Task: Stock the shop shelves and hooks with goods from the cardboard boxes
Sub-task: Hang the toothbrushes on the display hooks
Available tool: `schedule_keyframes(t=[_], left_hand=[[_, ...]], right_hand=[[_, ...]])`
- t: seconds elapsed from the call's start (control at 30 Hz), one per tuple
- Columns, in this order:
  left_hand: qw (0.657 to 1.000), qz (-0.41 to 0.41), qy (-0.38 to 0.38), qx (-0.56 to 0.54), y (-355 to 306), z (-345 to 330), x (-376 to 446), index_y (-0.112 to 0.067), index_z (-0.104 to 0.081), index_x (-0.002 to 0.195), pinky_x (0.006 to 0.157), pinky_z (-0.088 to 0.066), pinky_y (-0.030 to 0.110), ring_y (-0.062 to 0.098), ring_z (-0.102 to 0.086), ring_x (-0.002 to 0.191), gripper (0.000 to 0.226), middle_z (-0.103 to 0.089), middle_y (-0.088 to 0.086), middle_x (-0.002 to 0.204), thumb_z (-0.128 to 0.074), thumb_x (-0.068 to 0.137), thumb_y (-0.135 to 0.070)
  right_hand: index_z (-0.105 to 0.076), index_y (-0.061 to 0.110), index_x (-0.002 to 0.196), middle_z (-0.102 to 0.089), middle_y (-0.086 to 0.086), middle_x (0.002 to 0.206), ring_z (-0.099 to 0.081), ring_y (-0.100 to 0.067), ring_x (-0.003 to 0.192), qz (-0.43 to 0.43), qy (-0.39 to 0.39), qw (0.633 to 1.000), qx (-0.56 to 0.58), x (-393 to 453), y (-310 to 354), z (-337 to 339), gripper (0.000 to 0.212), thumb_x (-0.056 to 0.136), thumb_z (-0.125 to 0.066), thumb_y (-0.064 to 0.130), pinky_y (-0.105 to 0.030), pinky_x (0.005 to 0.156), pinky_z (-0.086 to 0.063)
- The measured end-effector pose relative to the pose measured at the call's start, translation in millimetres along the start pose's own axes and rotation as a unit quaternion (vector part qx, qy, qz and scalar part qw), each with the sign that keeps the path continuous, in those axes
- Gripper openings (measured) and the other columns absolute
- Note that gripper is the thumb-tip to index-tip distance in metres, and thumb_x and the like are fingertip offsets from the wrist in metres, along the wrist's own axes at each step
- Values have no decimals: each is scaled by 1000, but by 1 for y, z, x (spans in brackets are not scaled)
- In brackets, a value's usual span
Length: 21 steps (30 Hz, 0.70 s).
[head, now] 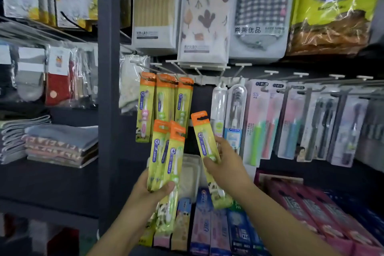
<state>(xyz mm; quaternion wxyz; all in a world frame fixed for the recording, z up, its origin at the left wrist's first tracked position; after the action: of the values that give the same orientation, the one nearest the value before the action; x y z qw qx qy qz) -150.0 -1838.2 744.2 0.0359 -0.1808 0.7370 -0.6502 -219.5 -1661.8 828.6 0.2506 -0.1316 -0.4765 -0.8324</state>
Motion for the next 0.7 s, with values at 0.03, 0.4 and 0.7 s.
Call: schedule_keyframes(t=[0.03, 0.4, 0.7], left_hand=[[1000, 1, -8, -2, -1, 0, 4, -37, -58, 111, 83, -50, 32, 11, -66, 100, 37, -72, -11, 103, -70, 83, -17], [999, -44, 6, 6, -28, 4, 42, -35, -58, 112, 82, -51, 28, 8, -68, 96, 39, -72, -12, 103, -73, 79, -20], [995, -87, 41, 13, -37, 17, 74, -39, -58, 114, 84, -51, 28, 3, -67, 95, 43, -72, -16, 103, -73, 80, -18]], right_hand=[[-39, 29, 136, -59, 13, 102, -59, -1, 76, 12, -7, 1000, 5, 5, 3, -1, 48, 93, -57, 19, -15, 56, -47], [-36, 28, 145, -60, 7, 126, -58, -9, 103, 36, -89, 993, 63, 82, 16, -27, 55, 95, -56, 21, -21, 85, -46], [-34, 25, 144, -61, 8, 111, -52, -5, 87, 0, -169, 983, 76, 117, 29, -36, 48, 99, -50, 18, -16, 75, -39]])
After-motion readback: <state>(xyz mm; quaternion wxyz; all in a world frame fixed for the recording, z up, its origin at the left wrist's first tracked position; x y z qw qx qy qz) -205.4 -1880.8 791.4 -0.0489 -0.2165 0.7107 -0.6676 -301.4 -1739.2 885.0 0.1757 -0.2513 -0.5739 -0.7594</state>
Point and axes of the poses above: each hand's wrist, its own x-axis towards the middle knuckle, its own z-axis out of the back of the hand, y = z × x, the point moved 7 cm from there along x, towards the middle knuckle
